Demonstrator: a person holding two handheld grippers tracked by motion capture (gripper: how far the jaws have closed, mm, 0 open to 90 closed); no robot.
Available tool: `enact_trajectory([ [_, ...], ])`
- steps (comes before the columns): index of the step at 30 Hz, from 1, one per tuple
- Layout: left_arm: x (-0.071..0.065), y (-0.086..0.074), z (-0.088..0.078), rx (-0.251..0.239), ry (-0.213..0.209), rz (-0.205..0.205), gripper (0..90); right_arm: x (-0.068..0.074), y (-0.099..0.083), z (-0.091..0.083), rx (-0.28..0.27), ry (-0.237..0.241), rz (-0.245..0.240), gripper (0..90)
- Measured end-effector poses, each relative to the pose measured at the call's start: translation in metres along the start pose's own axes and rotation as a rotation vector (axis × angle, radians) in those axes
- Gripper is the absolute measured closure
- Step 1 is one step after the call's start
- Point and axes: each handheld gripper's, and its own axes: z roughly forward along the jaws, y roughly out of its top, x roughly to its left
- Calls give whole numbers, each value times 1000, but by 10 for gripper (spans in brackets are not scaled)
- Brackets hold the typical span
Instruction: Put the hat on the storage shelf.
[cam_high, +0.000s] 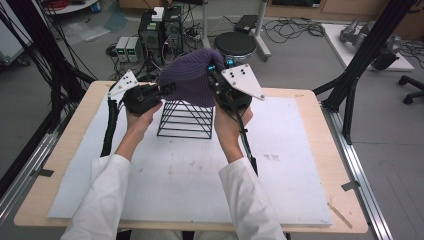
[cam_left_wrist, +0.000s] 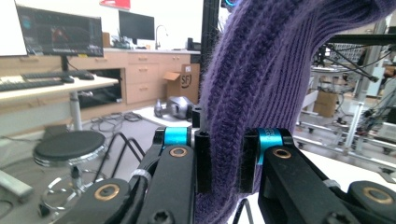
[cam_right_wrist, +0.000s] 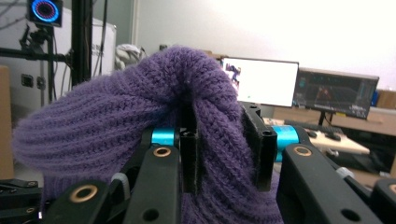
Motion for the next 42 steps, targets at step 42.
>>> enact_trajectory([
  [42,46,-99,-31,240,93,-272,806,36,-93,24,308,71,94,681],
])
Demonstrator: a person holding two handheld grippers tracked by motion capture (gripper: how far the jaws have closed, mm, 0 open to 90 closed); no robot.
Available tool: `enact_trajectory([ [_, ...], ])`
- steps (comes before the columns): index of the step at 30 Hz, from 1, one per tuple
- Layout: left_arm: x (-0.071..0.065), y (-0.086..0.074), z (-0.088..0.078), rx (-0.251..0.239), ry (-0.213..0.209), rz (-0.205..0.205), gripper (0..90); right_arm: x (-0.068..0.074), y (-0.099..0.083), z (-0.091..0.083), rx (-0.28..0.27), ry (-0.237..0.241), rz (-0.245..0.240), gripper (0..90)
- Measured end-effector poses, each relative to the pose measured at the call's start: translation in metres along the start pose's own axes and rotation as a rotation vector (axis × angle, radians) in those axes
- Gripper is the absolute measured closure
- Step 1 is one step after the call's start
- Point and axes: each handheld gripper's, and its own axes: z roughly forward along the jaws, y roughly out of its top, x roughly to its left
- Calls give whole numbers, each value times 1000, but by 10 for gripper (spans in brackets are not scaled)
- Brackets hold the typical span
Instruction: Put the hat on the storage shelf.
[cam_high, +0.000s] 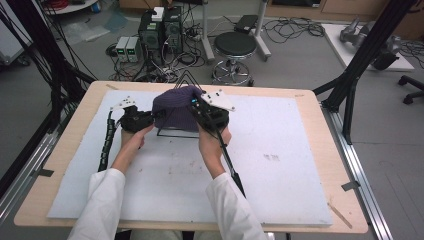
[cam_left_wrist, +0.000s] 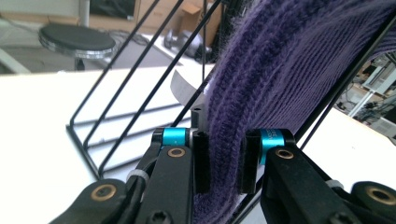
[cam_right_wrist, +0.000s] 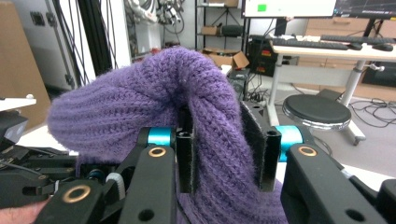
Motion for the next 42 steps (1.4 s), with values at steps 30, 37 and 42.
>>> enact_trajectory([
  [30,6,-8,-6,36,-18,-72,566,0,-6,4,36,50,61,253],
  [37,-8,3,-9,-22,7,-42,299,-7,-5,-2,-8,48,68,154],
  [42,-20,12,-14,-49,25,1,242,-10,-5,-4,-48,46,24,119],
])
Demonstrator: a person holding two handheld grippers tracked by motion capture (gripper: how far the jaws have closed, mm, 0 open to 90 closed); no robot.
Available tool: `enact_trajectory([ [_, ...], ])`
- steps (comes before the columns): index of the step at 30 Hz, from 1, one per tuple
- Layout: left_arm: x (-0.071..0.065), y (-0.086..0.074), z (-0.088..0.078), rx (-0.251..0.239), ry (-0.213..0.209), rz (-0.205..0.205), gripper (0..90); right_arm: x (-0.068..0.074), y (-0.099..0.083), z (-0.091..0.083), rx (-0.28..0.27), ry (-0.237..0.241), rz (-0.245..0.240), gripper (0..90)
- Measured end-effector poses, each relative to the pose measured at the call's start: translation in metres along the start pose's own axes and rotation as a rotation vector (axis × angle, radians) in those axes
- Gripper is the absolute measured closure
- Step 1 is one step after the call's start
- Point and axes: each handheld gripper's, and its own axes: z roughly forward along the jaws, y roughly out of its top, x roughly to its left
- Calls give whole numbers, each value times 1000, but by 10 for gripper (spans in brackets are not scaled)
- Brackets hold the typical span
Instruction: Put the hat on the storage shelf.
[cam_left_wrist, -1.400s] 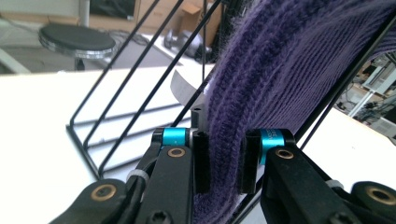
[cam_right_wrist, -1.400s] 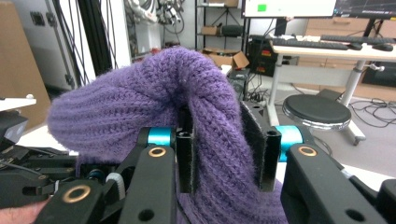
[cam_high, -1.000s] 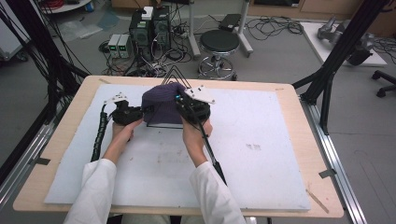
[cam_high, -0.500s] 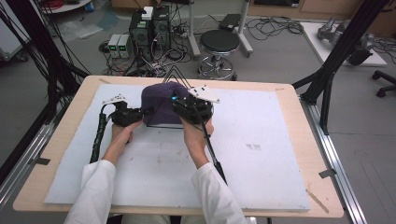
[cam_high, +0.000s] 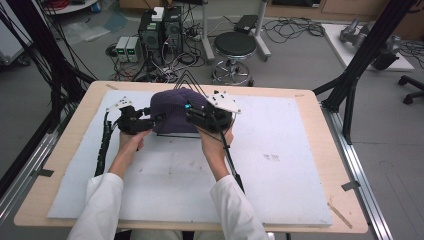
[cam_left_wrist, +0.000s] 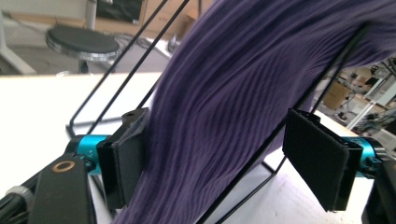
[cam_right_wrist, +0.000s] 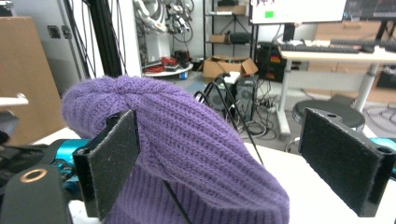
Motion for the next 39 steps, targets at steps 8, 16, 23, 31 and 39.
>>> enact_trajectory([
  [8,-23,11,-27,-180,59,37,240,-13,3,-14,-76,-62,-20,116],
  [16,-34,19,-67,-407,116,32,231,-25,0,-30,-177,-119,3,115],
  [23,-48,19,-83,-538,251,143,200,-31,-4,-48,-262,-149,17,115],
  [31,-56,12,-103,-610,297,163,193,-54,-10,-87,-319,-184,17,110],
  [39,-57,9,-113,-610,331,185,193,-79,-15,-120,-344,-192,25,107],
])
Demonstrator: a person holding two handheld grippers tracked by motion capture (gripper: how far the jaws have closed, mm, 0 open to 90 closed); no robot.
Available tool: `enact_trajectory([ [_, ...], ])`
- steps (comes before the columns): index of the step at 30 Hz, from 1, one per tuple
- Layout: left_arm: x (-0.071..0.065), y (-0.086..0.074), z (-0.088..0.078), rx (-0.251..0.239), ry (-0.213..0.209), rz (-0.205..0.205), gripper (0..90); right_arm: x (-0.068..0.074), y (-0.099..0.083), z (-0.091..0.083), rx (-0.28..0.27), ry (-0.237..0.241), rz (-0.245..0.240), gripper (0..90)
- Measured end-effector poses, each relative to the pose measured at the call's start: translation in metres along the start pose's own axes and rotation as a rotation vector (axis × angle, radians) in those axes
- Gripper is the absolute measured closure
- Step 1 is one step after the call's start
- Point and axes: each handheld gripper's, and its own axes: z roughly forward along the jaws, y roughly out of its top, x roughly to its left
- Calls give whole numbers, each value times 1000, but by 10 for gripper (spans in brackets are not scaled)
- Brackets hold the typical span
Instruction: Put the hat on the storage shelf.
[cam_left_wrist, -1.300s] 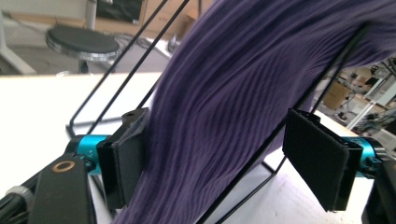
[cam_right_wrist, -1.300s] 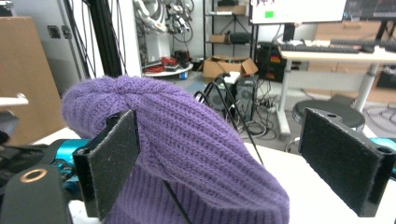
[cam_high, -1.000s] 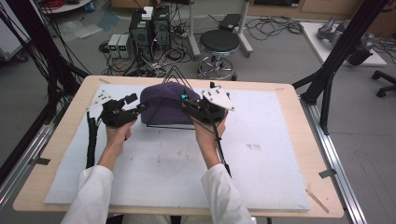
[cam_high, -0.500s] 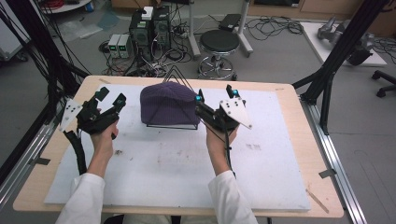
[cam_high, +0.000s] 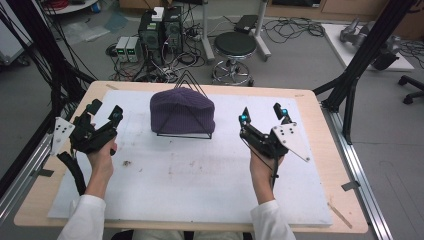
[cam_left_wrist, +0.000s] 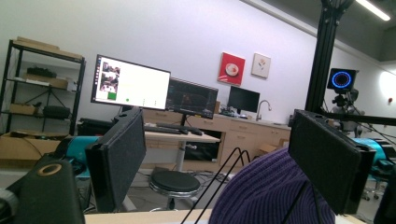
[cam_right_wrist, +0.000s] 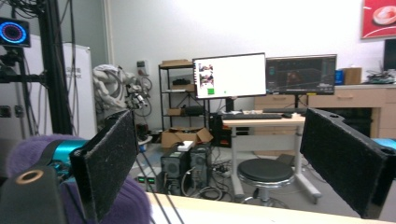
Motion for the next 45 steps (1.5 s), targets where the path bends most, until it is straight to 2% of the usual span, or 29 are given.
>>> enact_trajectory([
  [4,0,3,-2,-6,7,-2,196,-10,1,-4,5,-13,2,107],
  [6,0,4,-4,-4,11,11,196,-19,2,-9,11,-31,0,107],
  [7,1,5,-5,-2,13,15,196,-19,2,-9,11,-31,0,107],
  [13,5,5,-15,38,45,48,196,-30,3,-20,32,-41,-16,107],
  [14,6,5,-17,45,47,58,196,-34,2,-27,36,-48,-35,107],
  [16,7,5,-22,55,50,72,196,-37,1,-30,46,-52,-42,107],
  [22,12,6,-33,76,71,78,196,-55,-12,-47,163,-93,-21,107],
  [23,12,6,-36,77,71,81,196,-55,-12,-47,163,-93,-21,107],
  [25,13,4,-40,93,78,94,197,-59,-18,-52,185,-101,-34,107],
  [26,14,3,-43,101,84,95,196,-63,-25,-58,218,-108,-45,107],
  [31,20,-3,-54,129,114,101,196,-71,-36,-68,244,-141,-60,107],
  [32,21,-4,-57,129,118,96,196,-76,-42,-73,243,-160,-52,107],
  [36,25,-9,-65,141,136,86,196,-81,-52,-79,264,-180,-35,107],
  [40,28,-12,-72,150,149,81,196,-82,-59,-84,270,-184,-52,107],
  [45,31,-14,-82,168,153,81,196,-81,-64,-86,280,-182,-48,107],
])
